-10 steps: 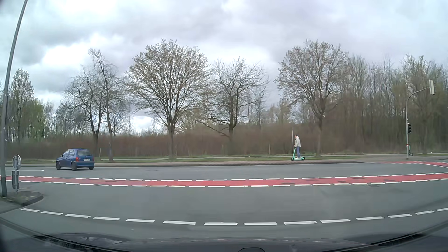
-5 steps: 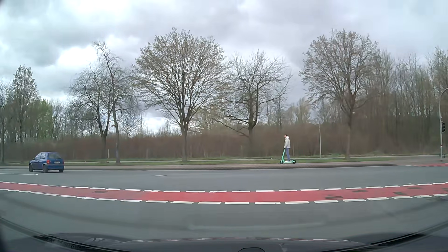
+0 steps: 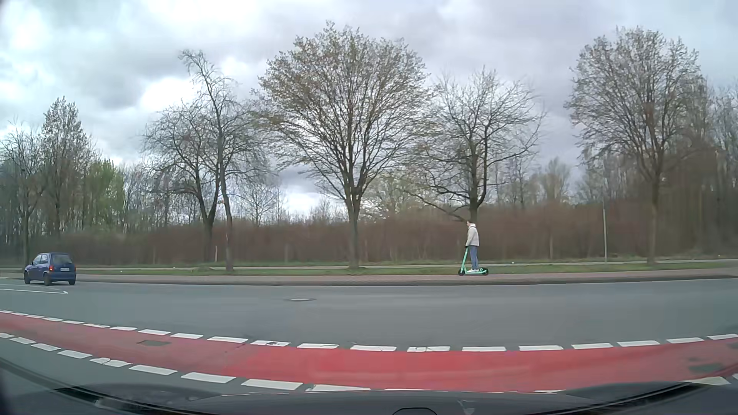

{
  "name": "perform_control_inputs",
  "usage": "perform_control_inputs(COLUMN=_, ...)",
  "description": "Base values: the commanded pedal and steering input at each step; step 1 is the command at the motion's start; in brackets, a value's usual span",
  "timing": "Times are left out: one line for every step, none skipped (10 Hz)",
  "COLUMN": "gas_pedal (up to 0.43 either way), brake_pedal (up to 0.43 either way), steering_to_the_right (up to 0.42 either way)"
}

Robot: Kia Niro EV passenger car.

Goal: Follow the waypoints while adhering to traffic rules and regulations

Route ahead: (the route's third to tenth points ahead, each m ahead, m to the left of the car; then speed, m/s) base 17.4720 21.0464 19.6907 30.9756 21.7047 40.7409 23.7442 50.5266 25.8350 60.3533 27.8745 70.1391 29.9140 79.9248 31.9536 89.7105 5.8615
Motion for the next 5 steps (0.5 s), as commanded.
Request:
perform_control_inputs(gas_pedal=0.169, brake_pedal=0.000, steering_to_the_right=-0.237)
perform_control_inputs(gas_pedal=0.169, brake_pedal=0.000, steering_to_the_right=-0.246)
perform_control_inputs(gas_pedal=0.169, brake_pedal=0.000, steering_to_the_right=-0.250)
perform_control_inputs(gas_pedal=0.189, brake_pedal=0.000, steering_to_the_right=-0.250)
perform_control_inputs(gas_pedal=0.189, brake_pedal=0.000, steering_to_the_right=-0.249)
